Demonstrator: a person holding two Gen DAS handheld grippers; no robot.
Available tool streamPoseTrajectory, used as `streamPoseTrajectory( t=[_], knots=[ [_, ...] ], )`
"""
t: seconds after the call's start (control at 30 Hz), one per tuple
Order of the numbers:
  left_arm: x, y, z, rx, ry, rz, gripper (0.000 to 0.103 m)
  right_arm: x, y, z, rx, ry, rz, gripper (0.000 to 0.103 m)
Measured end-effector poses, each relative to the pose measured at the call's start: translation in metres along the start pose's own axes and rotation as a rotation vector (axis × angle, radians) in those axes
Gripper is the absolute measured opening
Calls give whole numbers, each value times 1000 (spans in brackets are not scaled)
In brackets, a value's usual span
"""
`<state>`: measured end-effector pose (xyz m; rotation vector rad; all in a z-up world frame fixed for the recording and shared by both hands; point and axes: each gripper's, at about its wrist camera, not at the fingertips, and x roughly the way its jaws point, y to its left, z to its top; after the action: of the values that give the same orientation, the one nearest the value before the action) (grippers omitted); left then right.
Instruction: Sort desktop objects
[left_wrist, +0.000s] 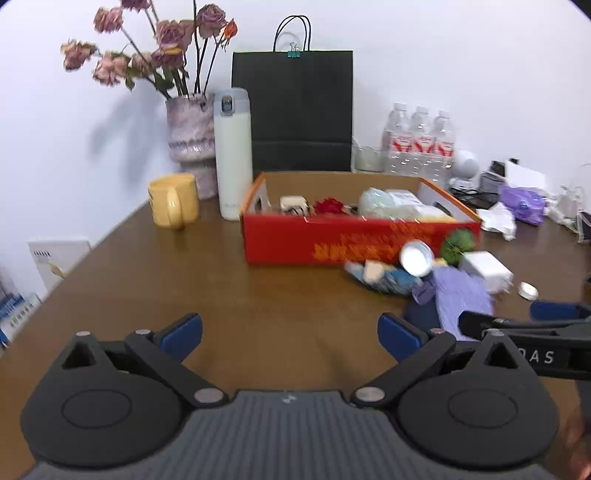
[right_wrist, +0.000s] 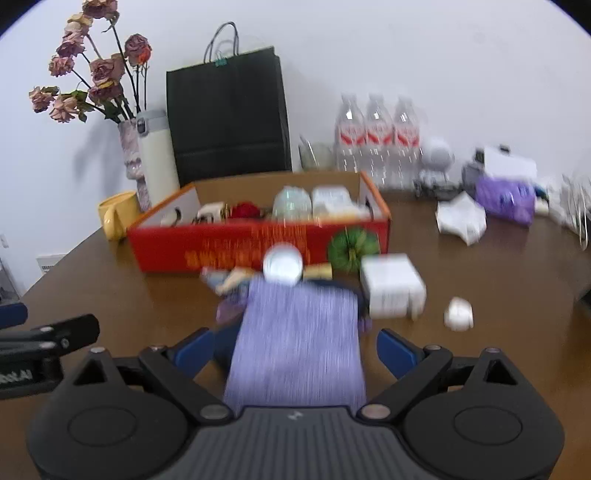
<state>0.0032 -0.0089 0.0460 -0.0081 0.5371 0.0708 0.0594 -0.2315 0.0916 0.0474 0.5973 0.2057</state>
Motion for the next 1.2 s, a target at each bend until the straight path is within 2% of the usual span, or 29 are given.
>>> streamPoseTrajectory(
  t=[0.13,0.23,0.47,0.6,0.9,1.0,1.2],
  knots=[
    [-19,0,-29,-24,23,-14,103,-20,-4,-31,37,12,15,95],
    [-35,-2,-47,10,19,-40,103,-34,-5,-44,23,10,9,96],
    [-49,-9,-78,67,6,-2,103,-61,-9,-67,-7,-17,-2,98],
    [-44,-9,-84,60,41,11,103,-70,-2,-72,-81,-39,-11,98],
    [-45,-12,-83,61,46,9,103,-88,-3,-83,-156,-90,7,99],
    [-40,-13,-77,50,55,-11,103,-90,-7,-77,-169,-125,0,99],
    [-29,-24,-63,67,46,-61,103,-79,-17,-62,-184,-121,11,98]
  ],
)
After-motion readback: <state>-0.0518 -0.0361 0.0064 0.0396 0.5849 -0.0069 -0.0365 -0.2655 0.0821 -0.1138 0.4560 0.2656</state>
